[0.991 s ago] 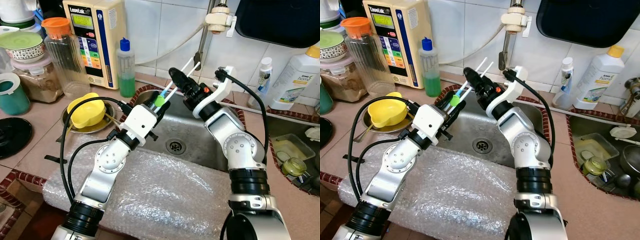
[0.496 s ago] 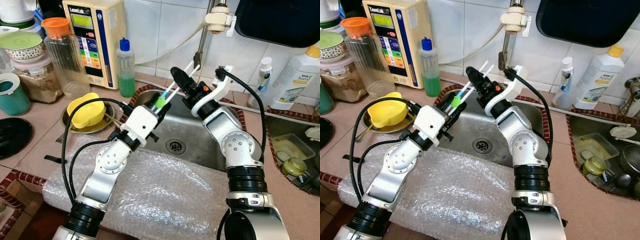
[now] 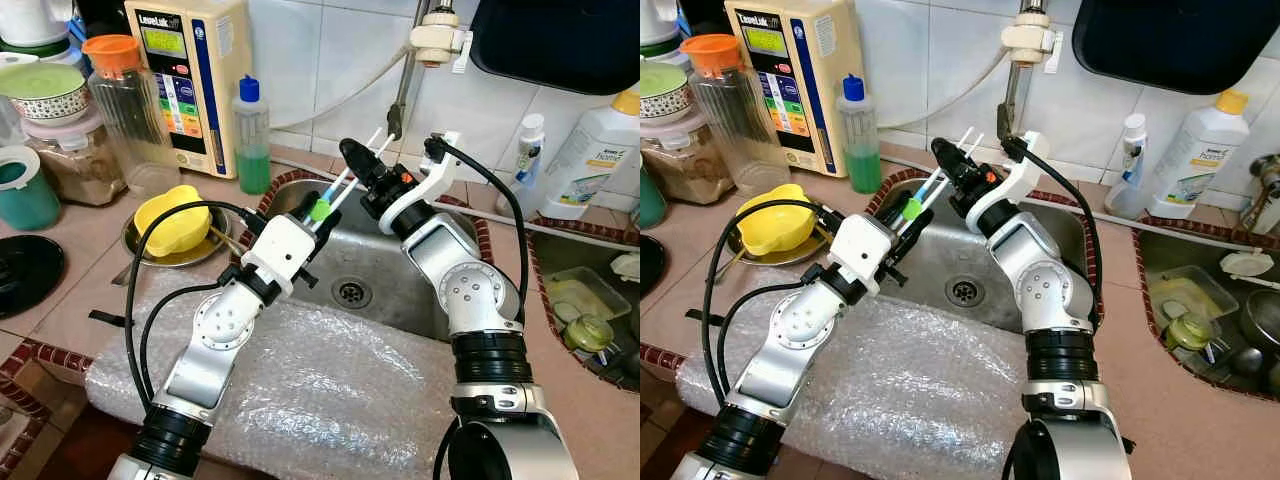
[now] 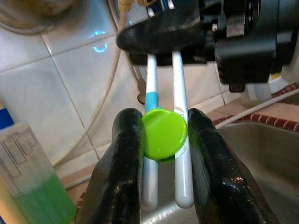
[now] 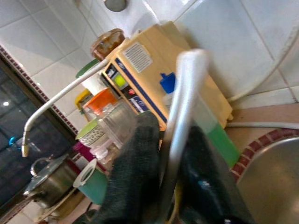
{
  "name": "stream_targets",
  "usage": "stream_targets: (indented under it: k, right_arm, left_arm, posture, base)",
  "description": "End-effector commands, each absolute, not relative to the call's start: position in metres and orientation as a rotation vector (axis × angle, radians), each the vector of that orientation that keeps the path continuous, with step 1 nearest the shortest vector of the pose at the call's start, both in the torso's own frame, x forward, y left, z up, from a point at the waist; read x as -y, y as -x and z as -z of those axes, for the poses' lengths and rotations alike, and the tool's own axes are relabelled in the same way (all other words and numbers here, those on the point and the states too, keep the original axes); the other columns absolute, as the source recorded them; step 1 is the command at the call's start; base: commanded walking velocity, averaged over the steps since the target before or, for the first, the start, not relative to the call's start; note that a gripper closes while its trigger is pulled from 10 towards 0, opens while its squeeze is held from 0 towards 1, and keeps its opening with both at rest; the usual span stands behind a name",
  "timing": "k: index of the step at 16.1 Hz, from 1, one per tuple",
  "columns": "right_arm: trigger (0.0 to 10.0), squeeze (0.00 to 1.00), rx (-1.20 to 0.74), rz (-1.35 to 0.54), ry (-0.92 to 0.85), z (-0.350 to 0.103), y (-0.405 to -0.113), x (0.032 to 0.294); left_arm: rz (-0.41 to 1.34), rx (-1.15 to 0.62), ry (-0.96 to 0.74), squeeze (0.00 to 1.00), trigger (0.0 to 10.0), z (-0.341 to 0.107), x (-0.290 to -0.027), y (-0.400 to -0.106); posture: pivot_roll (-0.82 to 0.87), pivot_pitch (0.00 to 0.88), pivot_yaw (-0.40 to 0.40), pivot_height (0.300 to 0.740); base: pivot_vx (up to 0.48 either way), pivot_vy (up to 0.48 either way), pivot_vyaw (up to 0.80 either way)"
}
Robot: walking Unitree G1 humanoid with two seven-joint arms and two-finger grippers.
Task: Kitchen organization
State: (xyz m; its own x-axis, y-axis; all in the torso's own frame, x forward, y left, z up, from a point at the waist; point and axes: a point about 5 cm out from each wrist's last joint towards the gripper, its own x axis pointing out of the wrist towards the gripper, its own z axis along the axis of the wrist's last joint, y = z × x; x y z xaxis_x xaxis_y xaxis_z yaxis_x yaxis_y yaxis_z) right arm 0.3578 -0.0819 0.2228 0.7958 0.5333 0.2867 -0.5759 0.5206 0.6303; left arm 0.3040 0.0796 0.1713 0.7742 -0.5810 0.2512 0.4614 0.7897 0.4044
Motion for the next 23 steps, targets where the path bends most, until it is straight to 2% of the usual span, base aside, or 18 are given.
stream_targets:
  k: [1,2,3,7,11,12,17,23]
  right_arm:
    - [0.0,0.0,0.031,-0.595,-0.753,-0.214,-0.361,0.094]
    - [0.0,0.0,0.033,-0.592,-0.758,-0.214,-0.361,0.094]
    - [0.0,0.0,0.036,-0.59,-0.76,-0.214,-0.361,0.093]
    - [0.0,0.0,0.061,-0.569,-0.754,-0.217,-0.362,0.096]
    - [0.0,0.0,0.113,-0.508,-0.634,-0.221,-0.366,0.102]
    - [0.0,0.0,0.148,-0.467,-0.537,-0.223,-0.37,0.105]
    - [0.0,0.0,0.222,-0.449,-0.16,-0.213,-0.375,0.101]
    - [0.0,0.0,0.116,-0.44,0.138,-0.168,-0.384,0.108]
  left_arm:
    - [0.585,0.439,-0.328,0.0,10.0,-0.183,-0.077,-0.302]
    - [0.581,0.436,-0.315,0.0,10.0,-0.182,-0.078,-0.302]
    - [0.582,0.428,-0.296,1.0,10.0,-0.181,-0.079,-0.302]
    - [0.589,0.431,-0.28,1.0,10.0,-0.182,-0.079,-0.302]
    - [0.612,0.397,-0.153,1.0,10.0,-0.186,-0.082,-0.299]
    - [0.632,0.336,-0.04,1.0,10.0,-0.184,-0.085,-0.296]
    - [0.639,0.196,-0.079,1.0,10.0,-0.163,-0.104,-0.289]
    - [0.683,0.016,-0.097,1.0,10.0,-0.143,-0.116,-0.269]
  posture:
    - [0.08,0.0,-0.031,0.74]
    - [0.08,0.0,-0.029,0.74]
    - [0.08,0.0,-0.027,0.74]
    - [0.08,0.0,-0.024,0.74]
    - [0.08,0.0,-0.022,0.74]
    - [0.09,0.0,-0.021,0.74]
    - [0.12,0.0,-0.021,0.74]
    - [0.15,0.0,-0.026,0.74]
  base:
    - [0.0,0.0,0.0]
    - [0.0,0.0,0.0]
    - [0.0,0.0,0.0]
    - [0.0,0.0,0.0]
    - [0.0,0.0,0.0]
    - [0.0,0.0,0.0]
    - [0.0,0.0,0.0]
    - [0.0,0.0,0.0]
